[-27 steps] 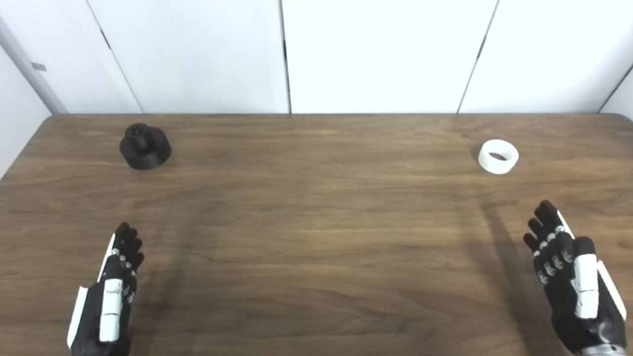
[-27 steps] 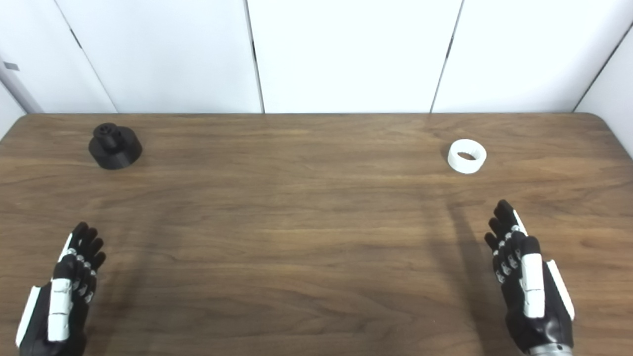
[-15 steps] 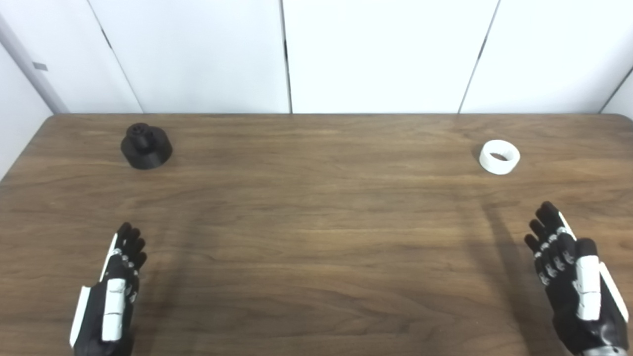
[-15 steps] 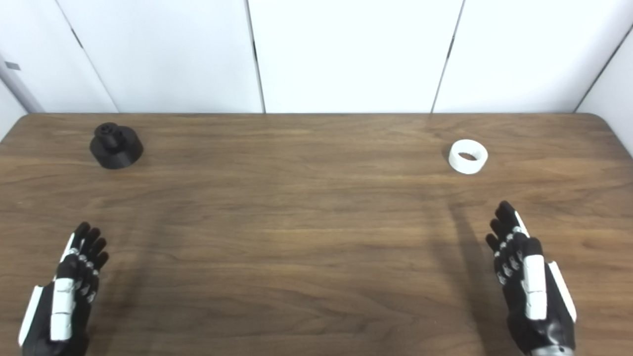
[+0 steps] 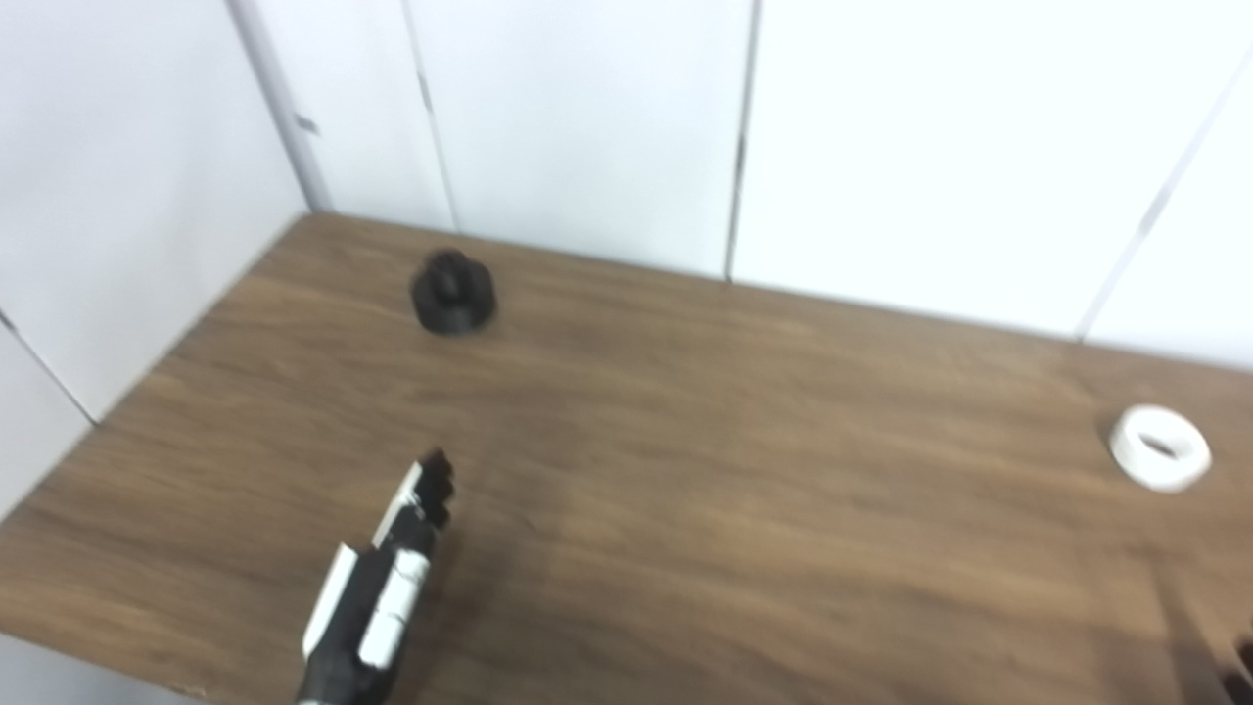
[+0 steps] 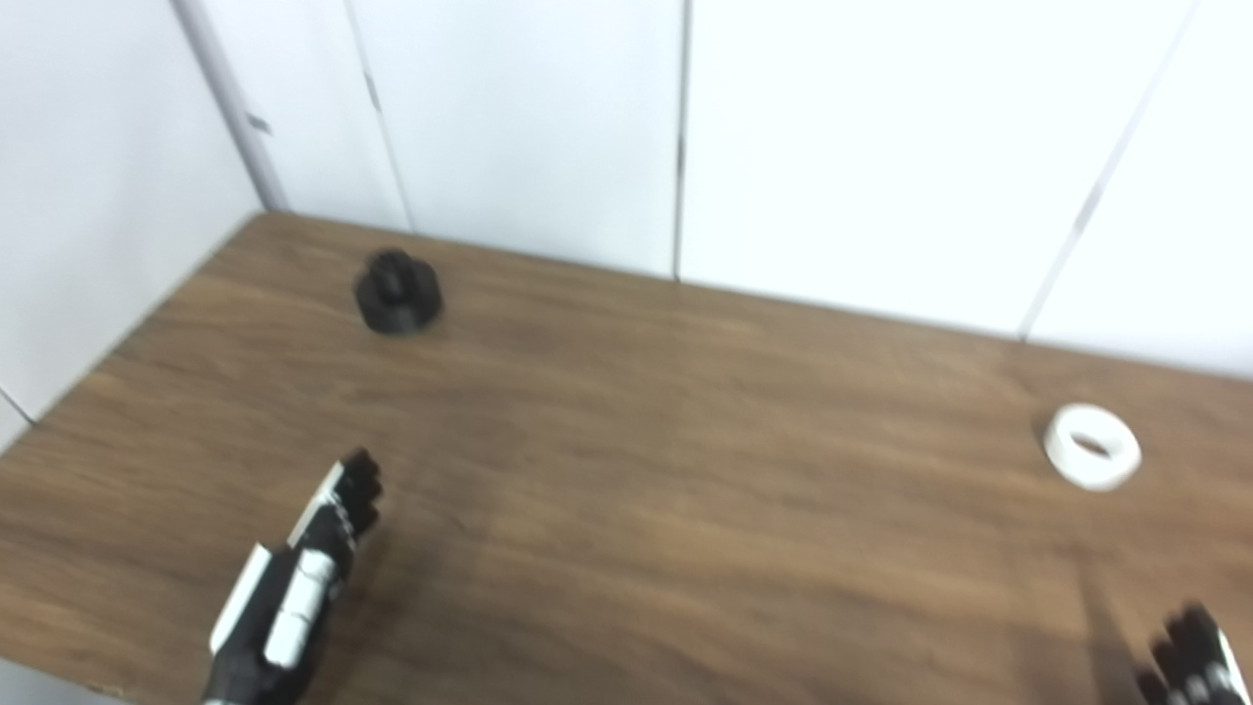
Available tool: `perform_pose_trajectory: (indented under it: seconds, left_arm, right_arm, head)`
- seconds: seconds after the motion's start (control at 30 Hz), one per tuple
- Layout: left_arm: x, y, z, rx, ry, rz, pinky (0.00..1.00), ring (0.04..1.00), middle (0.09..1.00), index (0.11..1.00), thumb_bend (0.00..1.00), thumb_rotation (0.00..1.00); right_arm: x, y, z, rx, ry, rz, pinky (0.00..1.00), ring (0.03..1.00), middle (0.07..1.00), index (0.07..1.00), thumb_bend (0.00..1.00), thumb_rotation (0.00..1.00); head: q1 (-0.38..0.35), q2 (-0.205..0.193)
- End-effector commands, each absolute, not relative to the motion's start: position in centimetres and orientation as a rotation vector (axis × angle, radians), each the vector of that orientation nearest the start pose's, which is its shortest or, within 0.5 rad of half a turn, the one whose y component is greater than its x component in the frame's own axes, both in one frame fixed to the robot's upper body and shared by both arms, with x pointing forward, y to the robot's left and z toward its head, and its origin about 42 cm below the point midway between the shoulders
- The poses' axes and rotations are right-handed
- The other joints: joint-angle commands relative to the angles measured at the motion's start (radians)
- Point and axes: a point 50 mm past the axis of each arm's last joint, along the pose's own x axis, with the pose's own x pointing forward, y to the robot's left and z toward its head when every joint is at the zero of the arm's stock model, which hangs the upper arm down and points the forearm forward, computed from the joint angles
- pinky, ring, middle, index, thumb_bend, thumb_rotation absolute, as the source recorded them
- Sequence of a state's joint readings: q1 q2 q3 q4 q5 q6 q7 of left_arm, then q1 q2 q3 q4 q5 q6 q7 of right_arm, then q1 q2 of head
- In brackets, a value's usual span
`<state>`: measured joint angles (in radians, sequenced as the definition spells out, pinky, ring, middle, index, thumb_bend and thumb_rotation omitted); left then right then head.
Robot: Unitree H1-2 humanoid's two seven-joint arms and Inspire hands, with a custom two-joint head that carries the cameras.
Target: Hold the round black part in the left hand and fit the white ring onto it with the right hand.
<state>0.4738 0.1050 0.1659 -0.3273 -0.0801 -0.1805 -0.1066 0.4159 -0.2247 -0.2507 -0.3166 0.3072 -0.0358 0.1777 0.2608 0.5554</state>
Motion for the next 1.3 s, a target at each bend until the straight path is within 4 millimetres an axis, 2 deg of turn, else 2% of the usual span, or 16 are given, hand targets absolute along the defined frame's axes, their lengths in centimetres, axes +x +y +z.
perform_pose_trajectory:
  seconds: [0.0, 0.1, 0.2, 0.6, 0.87, 0.93, 1.07, 1.17, 1.27]
  left_arm:
    - [12.4, 29.3, 11.4, 0.124, -0.105, 0.137, 0.98, 0.989, 0.994, 0.995, 0.65, 0.91]
    - [12.4, 29.2, 11.0, 0.129, -0.098, 0.145, 0.97, 0.983, 0.986, 0.991, 0.66, 0.89]
    - [12.5, 29.2, 10.7, 0.128, -0.098, 0.148, 0.97, 0.981, 0.981, 0.984, 0.68, 0.87]
    - [12.6, 29.2, 10.4, 0.144, -0.103, 0.151, 0.97, 0.988, 0.984, 0.988, 0.68, 0.88]
    - [12.6, 29.2, 10.6, 0.155, -0.111, 0.188, 0.97, 0.98, 0.973, 0.99, 0.69, 0.83]
    - [12.7, 29.5, 11.2, 0.195, -0.12, 0.206, 0.97, 0.979, 0.969, 0.987, 0.68, 0.8]
    - [13.8, 30.8, 13.1, 0.283, -0.169, 0.219, 0.94, 0.971, 0.969, 0.975, 0.69, 0.59]
    - [15.5, 32.4, 15.7, 0.388, -0.204, 0.23, 0.94, 0.971, 0.973, 0.972, 0.72, 0.44]
    - [17.4, 34.3, 19.0, 0.521, -0.194, 0.262, 0.99, 0.988, 0.981, 0.971, 0.78, 0.43]
  right_arm:
    - [14.3, -35.0, 13.0, -0.041, -0.072, -0.092, 1.0, 1.0, 0.99, 0.954, 0.63, 1.0]
    - [14.3, -35.0, 12.6, -0.042, -0.066, -0.101, 1.0, 1.0, 0.99, 0.954, 0.62, 1.0]
    - [14.4, -35.0, 12.4, -0.04, -0.066, -0.101, 1.0, 1.0, 0.994, 0.957, 0.61, 1.0]
    - [14.8, -35.1, 12.0, -0.035, -0.074, -0.095, 1.0, 1.0, 0.994, 0.965, 0.6, 1.0]
    - [14.7, -35.2, 12.2, -0.035, -0.064, -0.116, 1.0, 1.0, 0.99, 0.965, 0.61, 1.0]
    - [14.7, -35.3, 12.3, -0.033, -0.068, -0.116, 1.0, 1.0, 0.987, 0.963, 0.6, 1.0]
    - [14.6, -35.5, 12.3, -0.038, -0.072, -0.109, 1.0, 1.0, 0.992, 0.963, 0.63, 1.0]
    - [14.5, -35.6, 12.3, -0.03, -0.076, -0.105, 1.0, 1.0, 0.99, 0.958, 0.64, 1.0]
    - [14.4, -35.6, 12.4, -0.03, -0.076, -0.105, 1.0, 1.0, 0.992, 0.96, 0.63, 1.0]
  head:
    - [0.005, -0.015]
    - [0.006, -0.048]
    - [0.003, -0.056]
    - [-0.008, -0.051]
    - [-0.028, -0.038]
    - [-0.026, -0.04]
    - [-0.027, -0.037]
    - [-0.027, -0.029]
    - [-0.031, -0.021]
